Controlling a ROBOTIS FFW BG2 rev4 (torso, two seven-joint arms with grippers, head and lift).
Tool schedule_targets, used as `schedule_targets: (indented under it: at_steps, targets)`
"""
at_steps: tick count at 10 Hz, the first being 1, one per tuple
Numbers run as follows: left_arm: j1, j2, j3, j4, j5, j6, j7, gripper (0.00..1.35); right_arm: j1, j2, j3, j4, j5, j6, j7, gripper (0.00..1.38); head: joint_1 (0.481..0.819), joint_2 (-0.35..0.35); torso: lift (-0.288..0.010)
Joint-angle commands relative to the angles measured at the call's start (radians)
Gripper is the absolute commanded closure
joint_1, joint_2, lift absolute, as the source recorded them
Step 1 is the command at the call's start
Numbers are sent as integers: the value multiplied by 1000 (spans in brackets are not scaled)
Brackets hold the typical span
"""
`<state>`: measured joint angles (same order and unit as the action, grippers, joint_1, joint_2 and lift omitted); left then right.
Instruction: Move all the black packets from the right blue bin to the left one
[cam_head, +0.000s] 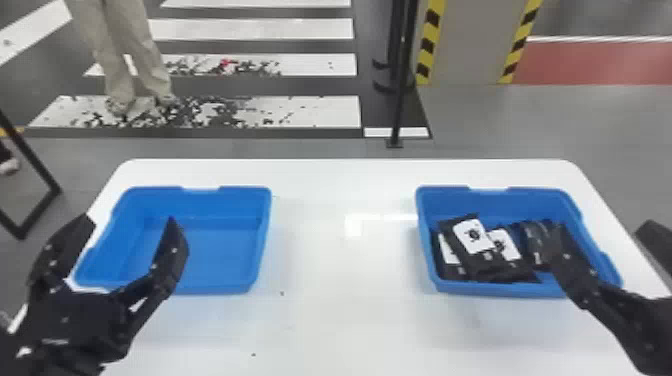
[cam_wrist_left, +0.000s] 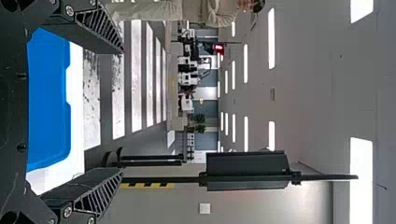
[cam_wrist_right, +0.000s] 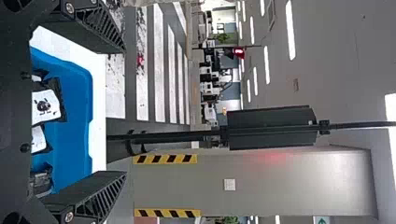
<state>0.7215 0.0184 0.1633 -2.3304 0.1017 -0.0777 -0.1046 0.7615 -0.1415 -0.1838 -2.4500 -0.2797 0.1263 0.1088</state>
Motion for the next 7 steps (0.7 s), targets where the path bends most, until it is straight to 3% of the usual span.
schedule_targets:
  at_steps: [1, 3, 7]
  targets:
    - [0, 0, -2, 0, 0, 2, -1, 133, -25, -4, -4, 2, -9, 53, 2, 94, 695, 22, -140]
    - [0, 0, -2, 0, 0, -1, 0, 133, -96, -18, -4, 31, -17, 149, 19, 94, 695, 23, -140]
    - [0, 0, -4, 0, 0, 2, -1, 133, -335, -55, -4, 149, 36, 487, 72, 96, 695, 27, -140]
